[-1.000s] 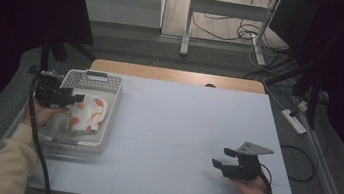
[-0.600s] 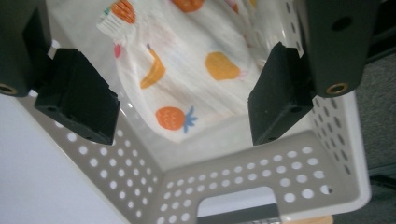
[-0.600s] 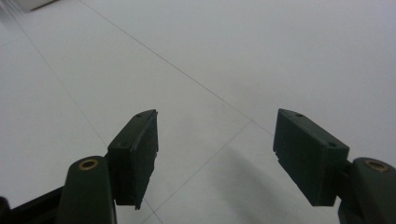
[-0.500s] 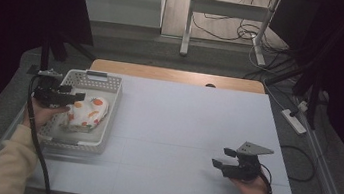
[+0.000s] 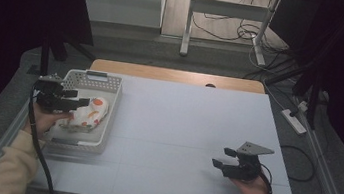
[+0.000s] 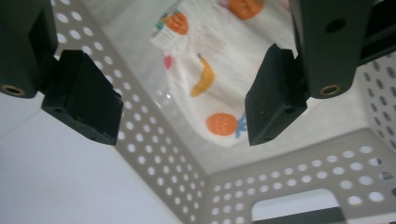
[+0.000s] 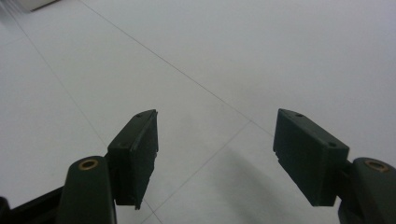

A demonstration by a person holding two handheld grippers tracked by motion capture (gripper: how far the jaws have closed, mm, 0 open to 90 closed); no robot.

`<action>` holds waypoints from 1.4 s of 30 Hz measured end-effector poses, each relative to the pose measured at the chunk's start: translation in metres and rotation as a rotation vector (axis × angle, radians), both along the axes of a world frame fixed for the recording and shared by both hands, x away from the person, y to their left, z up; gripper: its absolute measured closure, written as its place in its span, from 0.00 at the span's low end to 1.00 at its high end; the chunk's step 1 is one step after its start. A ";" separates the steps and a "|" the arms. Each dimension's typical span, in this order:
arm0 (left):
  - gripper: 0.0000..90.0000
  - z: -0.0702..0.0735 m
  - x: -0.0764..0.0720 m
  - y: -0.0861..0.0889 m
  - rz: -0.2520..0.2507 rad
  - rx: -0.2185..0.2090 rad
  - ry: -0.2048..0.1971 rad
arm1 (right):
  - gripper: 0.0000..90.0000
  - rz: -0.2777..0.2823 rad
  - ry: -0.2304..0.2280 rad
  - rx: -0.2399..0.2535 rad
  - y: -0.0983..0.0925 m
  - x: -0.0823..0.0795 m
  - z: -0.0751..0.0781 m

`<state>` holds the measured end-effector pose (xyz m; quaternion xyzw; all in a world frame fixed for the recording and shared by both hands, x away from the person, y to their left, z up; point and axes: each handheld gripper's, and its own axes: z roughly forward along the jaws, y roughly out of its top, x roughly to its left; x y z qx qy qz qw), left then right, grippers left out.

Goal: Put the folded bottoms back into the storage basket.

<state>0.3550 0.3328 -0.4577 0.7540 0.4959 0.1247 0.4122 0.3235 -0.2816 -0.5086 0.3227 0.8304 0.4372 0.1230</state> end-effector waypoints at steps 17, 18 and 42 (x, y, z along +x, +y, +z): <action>0.30 -0.001 -0.033 -0.033 -0.077 -0.098 -0.034 | 0.34 0.010 0.008 0.020 -0.002 0.005 -0.001; 0.30 -0.003 -0.035 -0.037 -0.087 -0.101 -0.024 | 0.34 0.011 0.006 0.024 -0.002 0.005 -0.001; 0.27 -0.015 -0.081 -0.090 -0.177 -0.075 -0.093 | 0.35 0.042 -0.038 0.057 0.003 -0.001 0.010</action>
